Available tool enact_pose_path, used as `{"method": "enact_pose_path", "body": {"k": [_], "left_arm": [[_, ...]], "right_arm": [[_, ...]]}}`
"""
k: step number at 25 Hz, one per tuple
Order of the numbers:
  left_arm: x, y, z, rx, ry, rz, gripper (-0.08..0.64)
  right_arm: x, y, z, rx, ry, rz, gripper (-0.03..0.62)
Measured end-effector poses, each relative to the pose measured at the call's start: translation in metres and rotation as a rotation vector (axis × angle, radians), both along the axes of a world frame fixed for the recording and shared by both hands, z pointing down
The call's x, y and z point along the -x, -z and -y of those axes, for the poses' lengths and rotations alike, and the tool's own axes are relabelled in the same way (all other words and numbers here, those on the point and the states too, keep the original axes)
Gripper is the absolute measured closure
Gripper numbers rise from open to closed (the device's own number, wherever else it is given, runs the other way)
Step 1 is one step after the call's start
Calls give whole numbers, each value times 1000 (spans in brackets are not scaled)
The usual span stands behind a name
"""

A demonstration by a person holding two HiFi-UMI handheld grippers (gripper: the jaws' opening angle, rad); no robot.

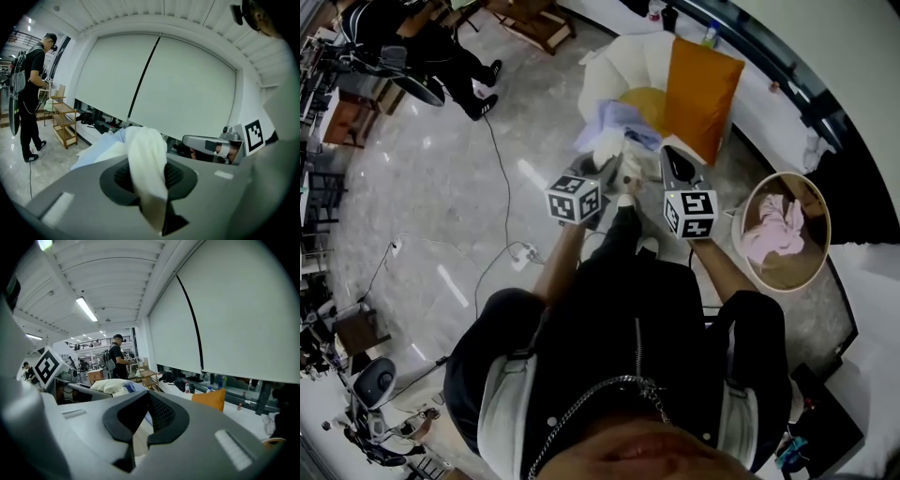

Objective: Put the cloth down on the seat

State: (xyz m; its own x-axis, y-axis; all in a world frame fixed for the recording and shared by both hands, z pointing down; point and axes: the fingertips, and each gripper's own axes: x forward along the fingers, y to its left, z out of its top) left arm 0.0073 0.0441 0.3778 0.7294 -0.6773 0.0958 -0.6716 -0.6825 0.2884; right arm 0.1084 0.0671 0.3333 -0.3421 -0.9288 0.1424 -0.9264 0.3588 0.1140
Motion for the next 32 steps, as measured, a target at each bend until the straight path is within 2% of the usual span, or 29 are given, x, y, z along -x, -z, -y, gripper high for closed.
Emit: {"method": "enact_pose_path", "body": {"k": [12,20,27,32], "left_arm": [[5,20,117,9,-74,-6,465],[22,31,180,21,-113,-16,465],[33,24,217,52,-124,-13,465],[22,21,234,71,-137,-3,465]], "right_arm": [[9,28,111,14,-68,-19,591],[29,38,172,30,-103,-28,591],[42,38,202,47,-118,-26,591],[29,40,218,58,-137,-16,591]]}}
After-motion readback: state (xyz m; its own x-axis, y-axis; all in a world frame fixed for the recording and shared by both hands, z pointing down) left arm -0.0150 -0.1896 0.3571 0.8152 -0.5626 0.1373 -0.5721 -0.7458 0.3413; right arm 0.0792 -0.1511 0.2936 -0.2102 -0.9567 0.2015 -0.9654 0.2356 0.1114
